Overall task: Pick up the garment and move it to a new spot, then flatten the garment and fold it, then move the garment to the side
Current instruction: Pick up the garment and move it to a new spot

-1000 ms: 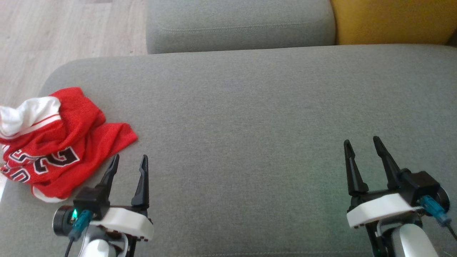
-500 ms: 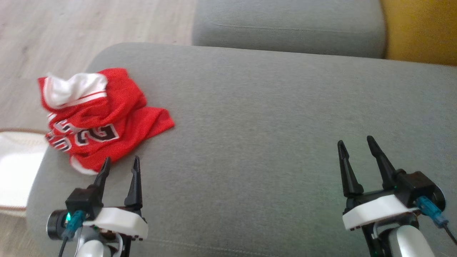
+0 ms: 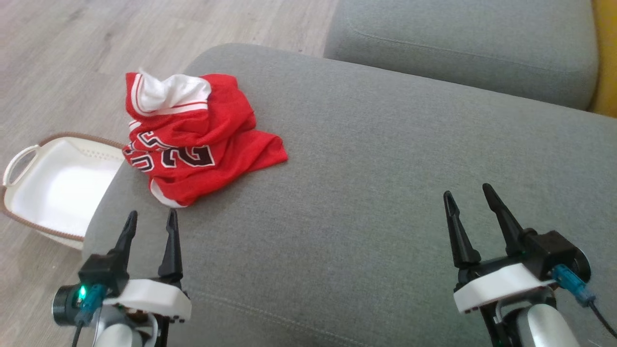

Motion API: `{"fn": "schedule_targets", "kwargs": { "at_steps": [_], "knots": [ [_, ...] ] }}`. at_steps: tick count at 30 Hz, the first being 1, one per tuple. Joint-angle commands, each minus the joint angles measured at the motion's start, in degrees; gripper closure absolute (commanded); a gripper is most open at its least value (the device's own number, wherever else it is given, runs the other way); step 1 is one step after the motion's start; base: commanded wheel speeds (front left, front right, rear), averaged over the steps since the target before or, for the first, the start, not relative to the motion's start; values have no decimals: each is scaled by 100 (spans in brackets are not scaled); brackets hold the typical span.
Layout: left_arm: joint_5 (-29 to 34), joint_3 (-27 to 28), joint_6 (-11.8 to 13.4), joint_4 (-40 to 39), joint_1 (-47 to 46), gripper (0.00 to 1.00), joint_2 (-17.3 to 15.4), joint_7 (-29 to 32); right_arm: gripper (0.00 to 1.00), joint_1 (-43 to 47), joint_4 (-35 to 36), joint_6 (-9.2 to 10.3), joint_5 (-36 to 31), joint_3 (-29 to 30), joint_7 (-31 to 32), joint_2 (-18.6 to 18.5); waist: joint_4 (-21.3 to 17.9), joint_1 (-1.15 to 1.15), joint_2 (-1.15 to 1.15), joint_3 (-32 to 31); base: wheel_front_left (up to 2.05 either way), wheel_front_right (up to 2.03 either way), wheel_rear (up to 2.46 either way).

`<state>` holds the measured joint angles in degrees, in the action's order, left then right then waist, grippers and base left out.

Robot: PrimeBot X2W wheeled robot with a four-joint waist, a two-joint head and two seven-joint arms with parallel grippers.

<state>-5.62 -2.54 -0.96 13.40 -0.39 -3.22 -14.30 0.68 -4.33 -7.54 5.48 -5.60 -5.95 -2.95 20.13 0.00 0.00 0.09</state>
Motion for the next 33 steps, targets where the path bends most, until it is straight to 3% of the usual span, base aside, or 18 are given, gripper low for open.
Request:
{"fn": "schedule_targets", "kwargs": {
  "at_steps": [1, 18, 26, 33],
  "knots": [
    [37, 234, 20, -197, -235, 0, -37, -70, 0, -213, 222, 5, 6, -137, 17, -31, 35, 0, 0, 3, 0, 0, 0],
    [90, 263, 5, -249, -513, 0, -18, -70, 0, -319, 286, 5, 28, -146, 84, -65, -20, 0, 0, 341, 0, 0, 0],
    [-157, 464, -67, 3, -1442, 0, -36, -70, 0, -682, 556, 5, -71, -210, 291, -230, -331, 0, 0, 1153, 0, 0, 0],
    [-221, 645, -133, 879, -2450, 0, -291, -70, 0, -937, 707, 5, -123, -172, 363, -308, -512, 0, 0, 1714, 0, 0, 0]
  ]
}}
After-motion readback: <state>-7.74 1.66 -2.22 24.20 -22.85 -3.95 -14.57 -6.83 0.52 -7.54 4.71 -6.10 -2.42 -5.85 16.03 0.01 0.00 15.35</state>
